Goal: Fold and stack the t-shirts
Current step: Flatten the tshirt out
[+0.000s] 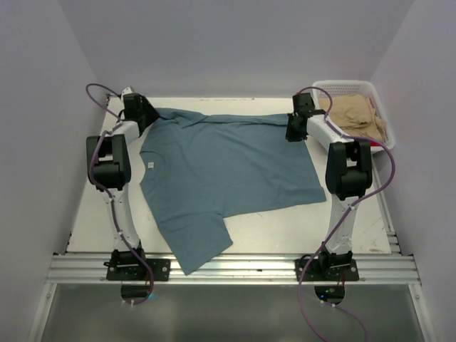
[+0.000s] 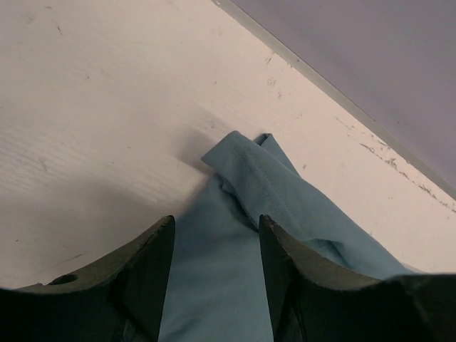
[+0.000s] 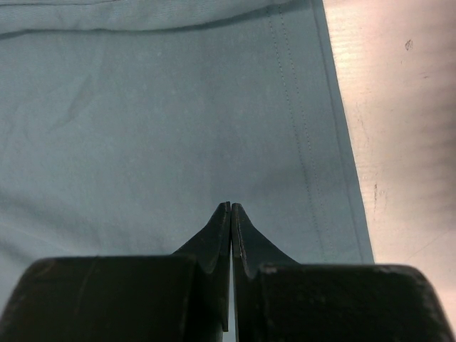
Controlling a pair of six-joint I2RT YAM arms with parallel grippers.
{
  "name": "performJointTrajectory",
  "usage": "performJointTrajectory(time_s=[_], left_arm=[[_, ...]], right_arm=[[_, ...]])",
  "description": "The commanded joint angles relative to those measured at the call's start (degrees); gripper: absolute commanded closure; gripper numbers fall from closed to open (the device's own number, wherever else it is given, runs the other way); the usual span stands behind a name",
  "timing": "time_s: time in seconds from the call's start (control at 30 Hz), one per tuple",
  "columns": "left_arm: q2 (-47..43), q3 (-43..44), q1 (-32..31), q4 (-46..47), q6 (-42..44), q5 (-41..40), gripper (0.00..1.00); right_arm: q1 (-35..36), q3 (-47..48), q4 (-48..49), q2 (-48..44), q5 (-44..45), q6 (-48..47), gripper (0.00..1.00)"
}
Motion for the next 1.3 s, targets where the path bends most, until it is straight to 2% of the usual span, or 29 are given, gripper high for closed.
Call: performJointTrajectory(time_s=[0.0, 0.7, 1.03, 1.27], left_arm=[[1.8, -0.2, 0.1, 6.2, -3.5, 2.7, 0.45], [5.1, -4.3, 3.6, 22.0, -8.9, 6.2, 0.51], [10.5, 0.0, 4.5, 27.2, -15.6, 12.3, 0.54], [11.6, 0.4, 4.5, 29.5, -16.8, 14.1, 0.59]], right_arm=[[0.1, 0.3, -0.3, -2.7, 1.2, -0.4, 1.00], [0.0, -0.6, -1.0, -2.1, 2.8, -1.5, 1.00], [-0.1, -0.2, -1.4, -1.6, 3.2, -1.9, 1.00], [-0.1, -0.4, -1.4, -1.1, 3.2, -2.1, 1.00]])
